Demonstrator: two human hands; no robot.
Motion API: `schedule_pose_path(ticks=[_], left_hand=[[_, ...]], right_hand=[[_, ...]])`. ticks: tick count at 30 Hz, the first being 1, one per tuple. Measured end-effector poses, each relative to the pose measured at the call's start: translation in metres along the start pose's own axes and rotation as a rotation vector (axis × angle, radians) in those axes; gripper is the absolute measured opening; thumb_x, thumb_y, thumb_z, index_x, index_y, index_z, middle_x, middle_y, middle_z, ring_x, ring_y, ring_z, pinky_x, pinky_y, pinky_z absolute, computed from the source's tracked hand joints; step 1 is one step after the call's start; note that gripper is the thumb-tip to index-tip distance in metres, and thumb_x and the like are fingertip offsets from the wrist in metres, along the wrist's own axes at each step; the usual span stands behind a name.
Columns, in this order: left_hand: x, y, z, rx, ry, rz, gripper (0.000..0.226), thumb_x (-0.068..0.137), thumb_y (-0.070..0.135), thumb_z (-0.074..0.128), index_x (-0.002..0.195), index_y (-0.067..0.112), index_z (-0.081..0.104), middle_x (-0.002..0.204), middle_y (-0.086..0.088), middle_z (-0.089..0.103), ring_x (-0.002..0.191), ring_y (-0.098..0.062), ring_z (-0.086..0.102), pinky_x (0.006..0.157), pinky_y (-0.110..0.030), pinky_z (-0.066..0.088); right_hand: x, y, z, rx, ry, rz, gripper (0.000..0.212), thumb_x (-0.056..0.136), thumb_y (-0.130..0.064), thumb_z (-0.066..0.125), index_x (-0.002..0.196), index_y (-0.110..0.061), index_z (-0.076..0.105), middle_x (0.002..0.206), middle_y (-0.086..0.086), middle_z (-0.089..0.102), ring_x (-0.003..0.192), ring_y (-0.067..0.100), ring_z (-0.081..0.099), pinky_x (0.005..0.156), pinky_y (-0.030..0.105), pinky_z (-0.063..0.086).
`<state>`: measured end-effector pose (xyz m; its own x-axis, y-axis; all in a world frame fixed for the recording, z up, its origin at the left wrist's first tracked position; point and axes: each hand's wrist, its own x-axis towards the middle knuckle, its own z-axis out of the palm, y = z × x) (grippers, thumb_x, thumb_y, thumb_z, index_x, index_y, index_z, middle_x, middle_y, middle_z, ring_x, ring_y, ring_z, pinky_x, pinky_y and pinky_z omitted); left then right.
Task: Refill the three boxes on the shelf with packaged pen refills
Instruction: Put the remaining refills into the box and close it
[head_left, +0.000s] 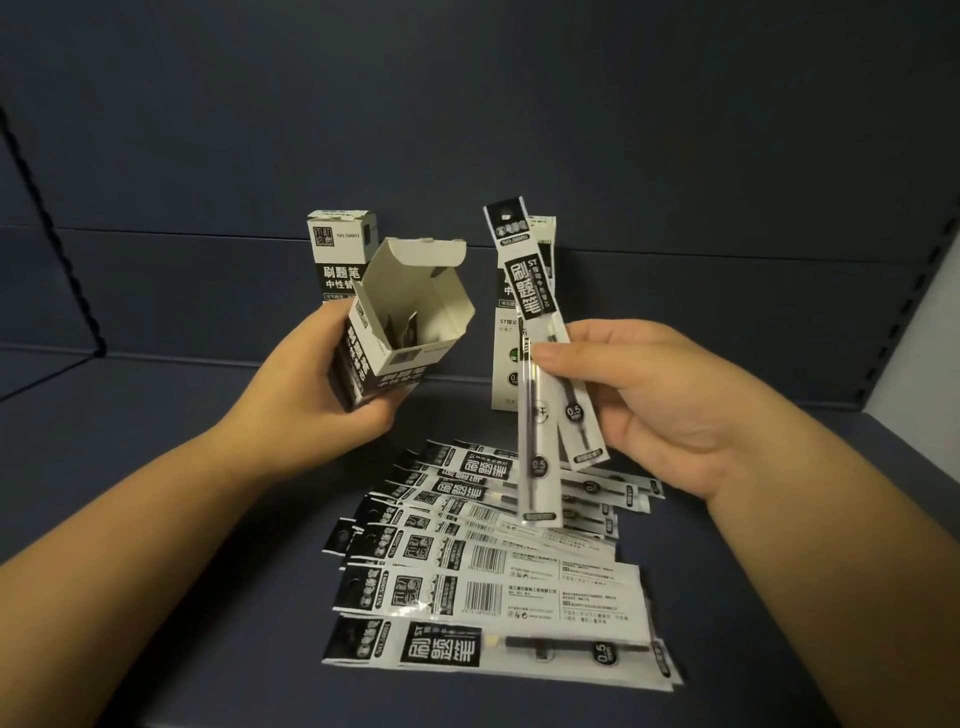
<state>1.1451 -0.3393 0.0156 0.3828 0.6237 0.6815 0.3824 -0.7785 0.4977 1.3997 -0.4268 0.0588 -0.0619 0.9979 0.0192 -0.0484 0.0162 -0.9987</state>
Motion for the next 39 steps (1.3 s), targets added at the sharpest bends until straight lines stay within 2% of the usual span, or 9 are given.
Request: schedule_pose_path(ticks=[4,6,8,11,19,24,27,33,39], left_hand=[[0.001,0.002,0.000,-0.001,-0.008,-0.004,0.061,0.076,0.017,0.084,0.118,0.043,0.049,0.117,0.022,0.059,0.106,0.005,0.061,0.083,-0.008,0.048],[0.002,0.002,0.000,0.006,-0.009,-0.005,0.064,0.076,0.009,0.084,0.118,0.042,0.049,0.117,0.023,0.058,0.106,0.007,0.060,0.083,-0.007,0.047],[0.002,0.003,0.000,0.018,-0.012,-0.003,0.065,0.076,0.007,0.083,0.117,0.043,0.048,0.117,0.025,0.057,0.105,0.009,0.059,0.082,-0.006,0.047],[0.002,0.001,-0.001,0.036,-0.006,0.002,0.066,0.075,0.008,0.084,0.116,0.046,0.048,0.116,0.032,0.056,0.106,0.011,0.058,0.083,-0.006,0.046],[0.003,0.002,0.001,0.037,0.007,0.022,0.069,0.076,0.009,0.083,0.119,0.048,0.047,0.116,0.038,0.057,0.110,0.010,0.057,0.083,-0.003,0.044],[0.003,-0.007,0.003,0.061,-0.039,0.038,0.062,0.075,0.024,0.080,0.129,0.035,0.052,0.118,0.018,0.061,0.111,-0.007,0.061,0.085,-0.013,0.048],[0.004,-0.010,0.005,0.079,-0.058,0.051,0.060,0.075,0.025,0.078,0.130,0.024,0.055,0.116,0.011,0.062,0.106,-0.010,0.062,0.082,-0.017,0.049],[0.004,-0.008,0.005,0.125,-0.080,0.085,0.056,0.075,0.031,0.076,0.127,0.028,0.055,0.115,0.015,0.060,0.106,-0.010,0.061,0.081,-0.014,0.046],[0.003,-0.005,0.005,0.127,-0.082,0.119,0.053,0.076,0.039,0.071,0.125,0.035,0.052,0.112,0.020,0.057,0.105,-0.010,0.060,0.081,-0.013,0.046]], right_hand=[[0.000,0.002,-0.001,0.028,-0.033,-0.049,0.023,0.094,-0.011,0.064,0.114,-0.002,0.072,0.115,0.022,0.073,0.114,0.038,0.069,0.093,0.047,0.059],[0.000,0.001,0.000,0.018,-0.012,-0.098,0.024,0.094,-0.014,0.065,0.114,-0.003,0.073,0.113,0.020,0.074,0.098,0.032,0.070,0.081,0.036,0.058],[-0.001,-0.001,0.002,0.062,0.012,-0.155,0.020,0.093,-0.016,0.067,0.109,-0.009,0.075,0.101,0.014,0.073,0.076,0.016,0.057,0.061,0.021,0.046],[-0.006,-0.006,0.008,0.209,0.050,-0.256,0.010,0.092,-0.015,0.067,0.097,-0.012,0.075,0.089,0.008,0.067,0.062,0.006,0.045,0.050,0.015,0.043],[-0.018,-0.013,0.020,0.169,0.347,-0.543,0.011,0.097,-0.008,0.062,0.088,-0.013,0.064,0.076,0.003,0.072,0.055,0.010,0.061,0.055,0.025,0.054],[-0.021,-0.011,0.024,0.038,0.435,-0.645,0.013,0.097,-0.009,0.063,0.086,-0.016,0.065,0.069,0.005,0.072,0.053,0.013,0.065,0.060,0.035,0.058],[-0.023,-0.009,0.028,-0.071,0.457,-0.647,0.010,0.095,-0.012,0.066,0.087,-0.017,0.067,0.072,0.006,0.074,0.056,0.018,0.069,0.066,0.046,0.061],[-0.023,-0.003,0.039,-0.126,0.435,-0.575,0.002,0.094,-0.012,0.067,0.092,-0.013,0.069,0.078,0.002,0.076,0.062,0.019,0.074,0.062,0.038,0.064],[-0.020,-0.002,0.042,-0.122,0.453,-0.553,0.003,0.095,-0.016,0.067,0.093,-0.017,0.068,0.076,-0.004,0.076,0.064,0.018,0.075,0.067,0.042,0.065]])
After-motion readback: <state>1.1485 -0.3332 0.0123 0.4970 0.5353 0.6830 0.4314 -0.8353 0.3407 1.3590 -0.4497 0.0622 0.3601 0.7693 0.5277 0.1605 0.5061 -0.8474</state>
